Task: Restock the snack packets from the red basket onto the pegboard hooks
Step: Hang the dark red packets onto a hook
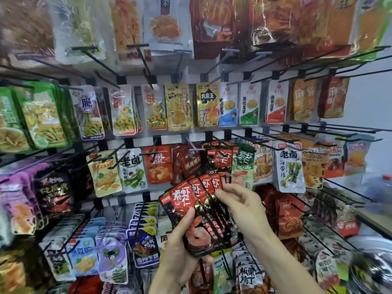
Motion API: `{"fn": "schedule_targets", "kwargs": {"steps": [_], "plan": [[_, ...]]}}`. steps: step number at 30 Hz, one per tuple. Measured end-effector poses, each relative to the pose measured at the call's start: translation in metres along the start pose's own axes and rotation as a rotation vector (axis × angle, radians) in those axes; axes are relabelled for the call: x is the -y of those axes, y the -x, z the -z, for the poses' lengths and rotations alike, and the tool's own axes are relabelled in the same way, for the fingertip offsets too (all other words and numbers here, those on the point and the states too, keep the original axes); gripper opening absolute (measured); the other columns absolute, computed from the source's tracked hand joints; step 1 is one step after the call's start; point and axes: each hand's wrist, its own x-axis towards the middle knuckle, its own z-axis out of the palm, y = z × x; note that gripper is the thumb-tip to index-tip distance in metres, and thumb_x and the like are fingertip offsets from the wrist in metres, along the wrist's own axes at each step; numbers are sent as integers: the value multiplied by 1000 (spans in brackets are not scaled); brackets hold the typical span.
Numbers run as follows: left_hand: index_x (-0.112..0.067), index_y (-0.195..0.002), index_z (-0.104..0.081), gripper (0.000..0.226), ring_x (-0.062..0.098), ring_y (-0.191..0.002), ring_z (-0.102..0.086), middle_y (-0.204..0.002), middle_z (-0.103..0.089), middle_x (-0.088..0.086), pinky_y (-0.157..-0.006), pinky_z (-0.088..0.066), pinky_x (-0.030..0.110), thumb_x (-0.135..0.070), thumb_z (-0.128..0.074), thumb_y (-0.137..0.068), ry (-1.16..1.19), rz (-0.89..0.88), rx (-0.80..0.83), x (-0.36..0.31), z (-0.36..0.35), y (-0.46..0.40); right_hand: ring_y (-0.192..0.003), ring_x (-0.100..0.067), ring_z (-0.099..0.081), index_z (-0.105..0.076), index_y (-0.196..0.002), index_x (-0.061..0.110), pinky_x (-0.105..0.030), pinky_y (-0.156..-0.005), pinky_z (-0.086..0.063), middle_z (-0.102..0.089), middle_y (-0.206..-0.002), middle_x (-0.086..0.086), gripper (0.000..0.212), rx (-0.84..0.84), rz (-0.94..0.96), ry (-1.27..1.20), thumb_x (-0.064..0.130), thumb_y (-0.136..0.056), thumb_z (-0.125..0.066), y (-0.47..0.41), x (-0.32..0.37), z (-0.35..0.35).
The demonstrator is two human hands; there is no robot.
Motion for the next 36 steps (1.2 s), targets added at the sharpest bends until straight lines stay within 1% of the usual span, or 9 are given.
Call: {"fn": "schedule_targets", "kwargs": {"steps": [8, 11, 16, 22, 25, 29, 31, 33, 36], "plan": [[-5, -114, -81, 56, 31, -66, -70, -118, -72, 27, -38, -54, 33, -44, -78, -74, 3, -61, -58, -3, -12, 4, -95, -8, -74, -68, -113, 22, -41, -97, -57, -79, -97, 1, 14, -275, 135, -61, 14, -102, -65, -12, 1, 3], [-4, -124, -76, 56, 32, -69, -65, -120, -63, 28, -40, -55, 35, -38, -84, -80, 25, -51, -107, -1, -8, 4, -60, 5, -64, -53, -118, 22, -14, -67, -56, -71, -94, -3, 22, -357, 195, -93, 8, -103, -60, -22, 11, 4], [1, -111, -73, 65, 28, -50, -58, -83, -51, 16, -37, -54, 36, -48, -80, -69, 91, -52, -188, -2, -4, 6, -46, -12, -48, -64, -110, 36, -27, -44, -43, -69, -103, 10, 26, -341, 313, 182, 12, -107, -54, -43, 14, 10], [-8, -83, -83, 41, 24, -44, -57, -68, -53, 9, -35, -52, 34, -47, -74, -73, 77, -67, -195, -9, -13, 9, -94, 12, -60, -68, -114, 37, -26, -93, -45, -65, -107, 31, 16, -349, 335, 346, 27, -102, -65, -45, 14, 10], [-13, -82, -86, 37, 22, -43, -60, -62, -63, 8, -31, -49, 31, -43, -64, -80, 54, -120, -179, -11, -18, 10, -66, 7, -62, -69, -119, 35, -19, -80, -48, -68, -100, 28, 19, -343, 369, 401, 28, -103, -63, -45, 13, 10], [-15, -82, -86, 36, 22, -41, -57, -58, -58, 8, -31, -49, 32, -43, -63, -79, 42, -150, -181, -11, -21, 11, -63, 5, -47, -68, -123, 40, -43, -92, -58, -66, -113, 31, 23, -340, 371, 457, 32, -102, -63, -49, 12, 9], [-14, -84, -86, 36, 22, -41, -57, -58, -55, 9, -31, -50, 32, -43, -65, -78, 37, -148, -189, -11, -22, 11, -48, 4, -52, -69, -125, 35, -34, -88, -58, -67, -117, 23, 23, -354, 369, 485, 29, -103, -63, -48, 13, 9], [-13, -88, -86, 38, 23, -42, -57, -61, -54, 9, -32, -50, 33, -44, -69, -75, 35, -146, -188, -12, -22, 12, -69, 12, -62, -70, -126, 31, -13, -88, -47, -68, -121, 19, 24, -384, 373, 522, 28, -103, -63, -47, 16, 10], [-12, -95, -86, 43, 24, -43, -57, -62, -54, 10, -33, -51, 34, -45, -73, -69, 32, -148, -196, -12, -21, 12, -80, -7, -67, -69, -128, 35, -30, -96, -50, -67, -131, 15, 26, -395, 365, 554, 32, -103, -63, -53, 12, 9]]}}
